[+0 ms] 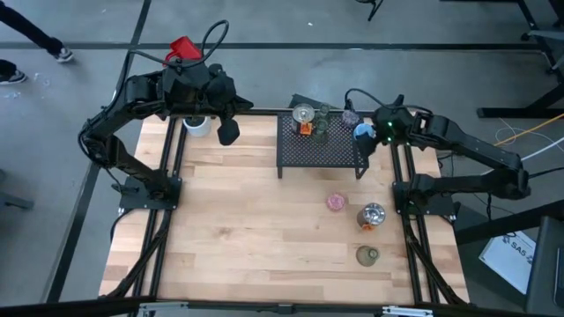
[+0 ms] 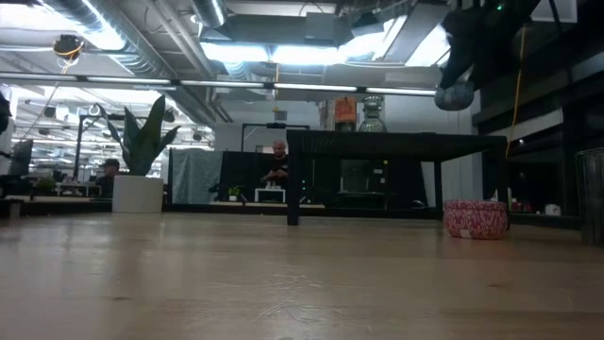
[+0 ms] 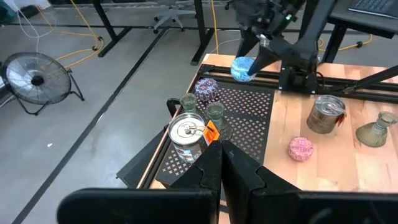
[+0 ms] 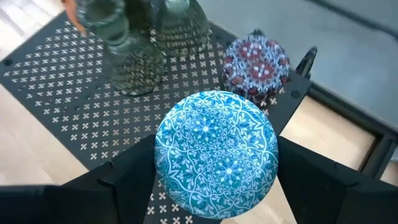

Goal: Pick & Place candle stick holders
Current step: Put the blue scented candle on the shelf align with the red scented candle

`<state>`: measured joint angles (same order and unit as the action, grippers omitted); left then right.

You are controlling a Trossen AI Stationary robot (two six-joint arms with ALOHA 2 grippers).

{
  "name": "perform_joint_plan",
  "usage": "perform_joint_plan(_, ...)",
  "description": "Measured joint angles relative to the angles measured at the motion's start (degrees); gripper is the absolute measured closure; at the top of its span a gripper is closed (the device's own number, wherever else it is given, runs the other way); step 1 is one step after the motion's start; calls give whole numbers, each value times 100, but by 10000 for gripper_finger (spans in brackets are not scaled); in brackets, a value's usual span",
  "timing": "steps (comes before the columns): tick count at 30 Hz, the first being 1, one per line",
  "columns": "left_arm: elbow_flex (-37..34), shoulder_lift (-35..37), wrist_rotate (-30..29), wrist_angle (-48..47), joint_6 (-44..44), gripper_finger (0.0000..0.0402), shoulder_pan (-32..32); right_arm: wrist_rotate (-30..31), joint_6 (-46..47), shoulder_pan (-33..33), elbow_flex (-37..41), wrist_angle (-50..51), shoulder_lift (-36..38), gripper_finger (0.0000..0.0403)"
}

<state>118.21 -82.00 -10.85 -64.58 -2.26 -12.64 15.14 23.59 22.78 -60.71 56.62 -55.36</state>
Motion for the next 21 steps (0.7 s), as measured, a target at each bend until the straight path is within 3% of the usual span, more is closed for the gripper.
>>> perform_joint_plan(9, 0, 0, 0, 2, -2, 400, 0, -383, -42, 551, 0, -182, -474, 109)
perform_joint_plan(21, 0, 0, -2, 2, -2, 400, 2, -154, 72, 551, 0, -435, -878, 109)
